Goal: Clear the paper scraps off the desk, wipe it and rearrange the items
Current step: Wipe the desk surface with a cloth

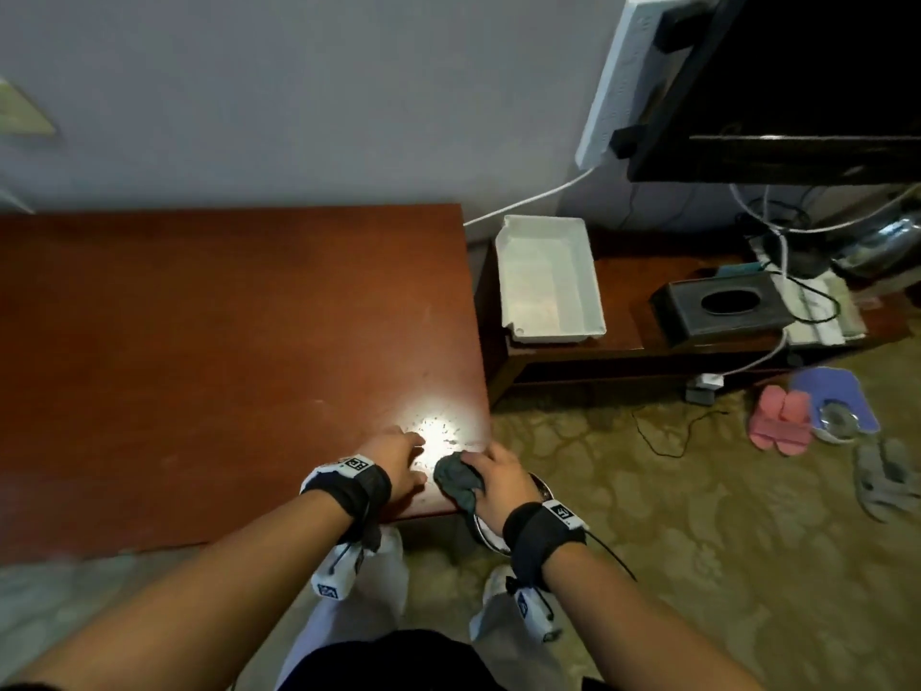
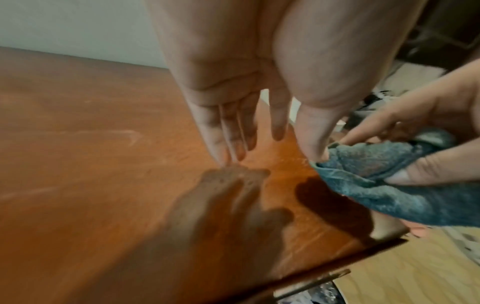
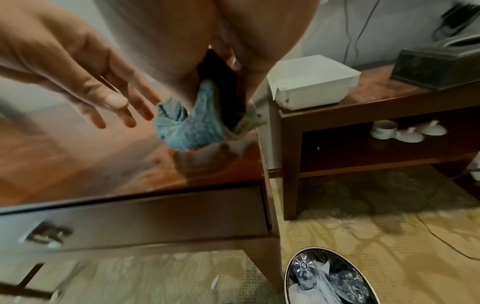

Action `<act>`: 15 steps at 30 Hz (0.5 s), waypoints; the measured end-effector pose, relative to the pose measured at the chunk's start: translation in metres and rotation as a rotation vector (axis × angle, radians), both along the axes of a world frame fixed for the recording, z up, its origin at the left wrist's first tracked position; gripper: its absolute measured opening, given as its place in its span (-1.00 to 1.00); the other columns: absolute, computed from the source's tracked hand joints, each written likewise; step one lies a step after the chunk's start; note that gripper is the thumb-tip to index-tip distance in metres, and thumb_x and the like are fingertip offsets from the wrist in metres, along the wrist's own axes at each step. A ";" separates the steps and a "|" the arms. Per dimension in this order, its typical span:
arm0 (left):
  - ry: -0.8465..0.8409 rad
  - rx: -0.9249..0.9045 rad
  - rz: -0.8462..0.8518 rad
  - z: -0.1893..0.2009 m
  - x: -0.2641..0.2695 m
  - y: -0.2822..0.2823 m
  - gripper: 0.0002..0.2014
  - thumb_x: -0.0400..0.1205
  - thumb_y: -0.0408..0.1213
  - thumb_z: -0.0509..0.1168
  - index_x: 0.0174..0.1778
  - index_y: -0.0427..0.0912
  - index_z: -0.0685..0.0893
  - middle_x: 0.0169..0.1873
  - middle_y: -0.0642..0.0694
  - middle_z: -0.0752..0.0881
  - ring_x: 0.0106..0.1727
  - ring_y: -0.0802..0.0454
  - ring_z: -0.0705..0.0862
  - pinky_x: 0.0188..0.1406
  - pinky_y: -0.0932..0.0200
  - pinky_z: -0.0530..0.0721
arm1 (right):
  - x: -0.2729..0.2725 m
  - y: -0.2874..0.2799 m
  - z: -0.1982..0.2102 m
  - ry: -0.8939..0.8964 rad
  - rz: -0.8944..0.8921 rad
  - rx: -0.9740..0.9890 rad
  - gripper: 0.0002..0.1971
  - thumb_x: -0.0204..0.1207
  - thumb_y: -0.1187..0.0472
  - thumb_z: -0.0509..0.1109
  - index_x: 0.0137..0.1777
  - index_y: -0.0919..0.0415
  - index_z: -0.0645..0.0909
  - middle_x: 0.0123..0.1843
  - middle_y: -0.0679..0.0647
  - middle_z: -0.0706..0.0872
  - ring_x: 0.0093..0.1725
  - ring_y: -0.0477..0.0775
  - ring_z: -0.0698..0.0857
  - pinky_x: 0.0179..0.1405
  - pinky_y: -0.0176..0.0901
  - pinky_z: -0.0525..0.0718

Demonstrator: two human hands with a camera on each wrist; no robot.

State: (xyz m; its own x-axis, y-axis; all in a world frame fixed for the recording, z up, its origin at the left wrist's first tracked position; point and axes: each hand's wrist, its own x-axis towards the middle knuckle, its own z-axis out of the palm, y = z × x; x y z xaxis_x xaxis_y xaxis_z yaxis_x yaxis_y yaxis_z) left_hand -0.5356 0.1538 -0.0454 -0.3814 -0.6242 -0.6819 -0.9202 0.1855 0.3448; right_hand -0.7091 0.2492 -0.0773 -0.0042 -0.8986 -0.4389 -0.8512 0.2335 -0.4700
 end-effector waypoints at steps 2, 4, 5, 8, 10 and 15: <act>-0.116 -0.035 0.119 -0.010 0.003 0.012 -0.33 0.60 0.01 0.41 0.63 0.08 0.36 0.55 -0.13 0.38 0.50 -0.19 0.43 0.46 -0.06 0.52 | -0.011 0.002 -0.013 0.023 0.067 -0.011 -0.46 0.55 0.29 0.34 0.55 0.03 0.45 0.44 0.08 0.41 0.48 0.16 0.37 0.44 -0.08 0.50; -0.234 -0.022 0.245 -0.021 0.004 0.024 -0.17 0.56 0.07 0.43 0.70 0.18 0.14 0.69 -0.18 0.08 0.64 -0.33 0.17 0.58 -0.27 0.34 | -0.020 0.002 -0.023 0.040 0.163 0.000 -0.43 0.58 0.35 0.28 0.60 0.09 0.38 0.55 0.09 0.31 0.52 0.20 0.30 0.47 -0.04 0.46; -0.282 0.007 0.304 -0.027 0.004 0.029 -0.08 0.55 0.10 0.44 0.71 0.23 0.01 0.72 -0.19 -0.10 0.69 -0.39 0.02 0.61 -0.37 0.21 | -0.024 0.003 -0.027 0.047 0.208 0.010 -0.41 0.58 0.38 0.25 0.62 0.11 0.35 0.57 0.08 0.27 0.52 0.22 0.29 0.46 -0.02 0.47; -0.348 0.066 0.445 -0.048 0.003 0.043 0.08 0.51 0.18 0.47 0.69 0.30 -0.25 0.67 -0.19 -0.42 0.67 -0.49 -0.26 0.61 -0.49 0.01 | -0.033 0.007 -0.039 0.018 0.277 0.012 -0.42 0.55 0.40 0.28 0.59 0.16 0.39 0.48 0.11 0.41 0.44 0.25 0.38 0.34 -0.01 0.54; -0.343 0.041 0.485 -0.060 0.000 0.046 0.14 0.50 0.16 0.49 0.67 0.32 -0.33 0.63 -0.20 -0.51 0.65 -0.52 -0.31 0.61 -0.50 0.00 | -0.036 0.005 -0.048 0.001 0.287 -0.073 -0.44 0.35 0.44 0.45 0.41 0.22 0.60 0.23 0.14 0.60 0.22 0.30 0.59 0.00 0.00 0.70; -0.315 0.038 0.527 -0.073 0.002 0.046 0.19 0.46 0.09 0.55 0.66 0.36 -0.34 0.61 -0.17 -0.57 0.64 -0.52 -0.36 0.62 -0.47 0.05 | -0.042 -0.008 -0.062 -0.049 0.355 -0.121 -0.44 0.17 0.51 0.49 0.25 0.28 0.69 0.03 0.16 0.66 0.05 0.30 0.61 -0.26 -0.03 0.63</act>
State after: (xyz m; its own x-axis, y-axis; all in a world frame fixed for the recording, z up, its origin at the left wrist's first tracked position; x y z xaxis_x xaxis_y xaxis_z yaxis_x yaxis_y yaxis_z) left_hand -0.5333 0.1994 -0.1189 0.1950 -0.6471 -0.7370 -0.9436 -0.3287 0.0389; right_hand -0.7512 0.2413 -0.1394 0.3351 -0.8856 -0.3215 -0.8448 -0.1314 -0.5187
